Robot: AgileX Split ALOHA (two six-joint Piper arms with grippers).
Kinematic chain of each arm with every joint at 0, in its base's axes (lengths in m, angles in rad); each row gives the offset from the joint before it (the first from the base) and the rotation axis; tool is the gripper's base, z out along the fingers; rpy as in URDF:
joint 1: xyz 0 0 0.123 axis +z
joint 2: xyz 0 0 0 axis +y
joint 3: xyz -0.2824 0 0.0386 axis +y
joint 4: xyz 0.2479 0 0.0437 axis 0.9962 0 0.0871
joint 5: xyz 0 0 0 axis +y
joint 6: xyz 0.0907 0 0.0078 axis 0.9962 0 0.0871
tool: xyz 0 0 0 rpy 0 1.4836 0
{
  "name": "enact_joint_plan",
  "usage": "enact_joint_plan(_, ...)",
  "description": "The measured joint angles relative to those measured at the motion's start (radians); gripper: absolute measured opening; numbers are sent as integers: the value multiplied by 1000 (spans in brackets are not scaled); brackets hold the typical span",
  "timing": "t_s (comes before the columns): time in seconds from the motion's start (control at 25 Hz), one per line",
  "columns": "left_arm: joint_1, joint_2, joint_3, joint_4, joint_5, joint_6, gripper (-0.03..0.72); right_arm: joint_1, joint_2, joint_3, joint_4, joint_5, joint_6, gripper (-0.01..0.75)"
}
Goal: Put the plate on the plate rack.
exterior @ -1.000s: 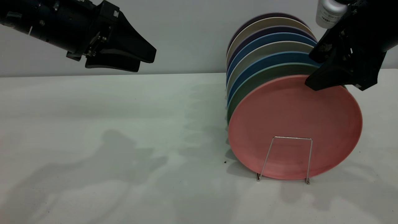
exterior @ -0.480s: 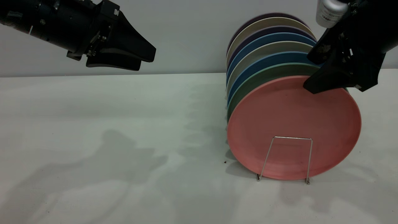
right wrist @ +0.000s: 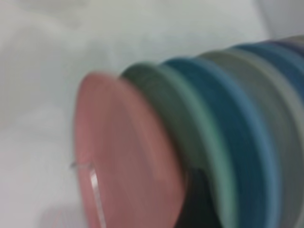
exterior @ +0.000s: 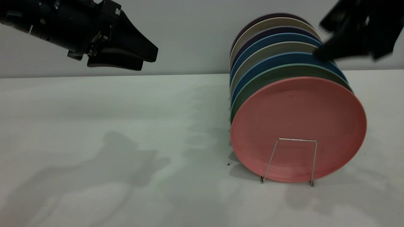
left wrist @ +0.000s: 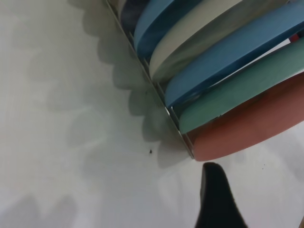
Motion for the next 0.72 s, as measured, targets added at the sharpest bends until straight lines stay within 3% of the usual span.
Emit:
enact_joint_plan(0.16, 19, -99, 5, 4, 3, 12, 470, 0, -134, 0, -12, -25, 161, 571)
enact_joint_plan(0.36, 97, -305, 7, 54, 27, -18, 470, 0, -317, 0, -123, 20, 538, 525)
enact_joint_plan(0.56, 171, -555, 8, 215, 76, -150, 470, 0, -482, 0, -475, 265, 1002, 513)
enact_joint_plan(0.72, 180, -782, 11, 374, 121, -303, 470, 0, -594, 0, -699, 451, 1337, 509)
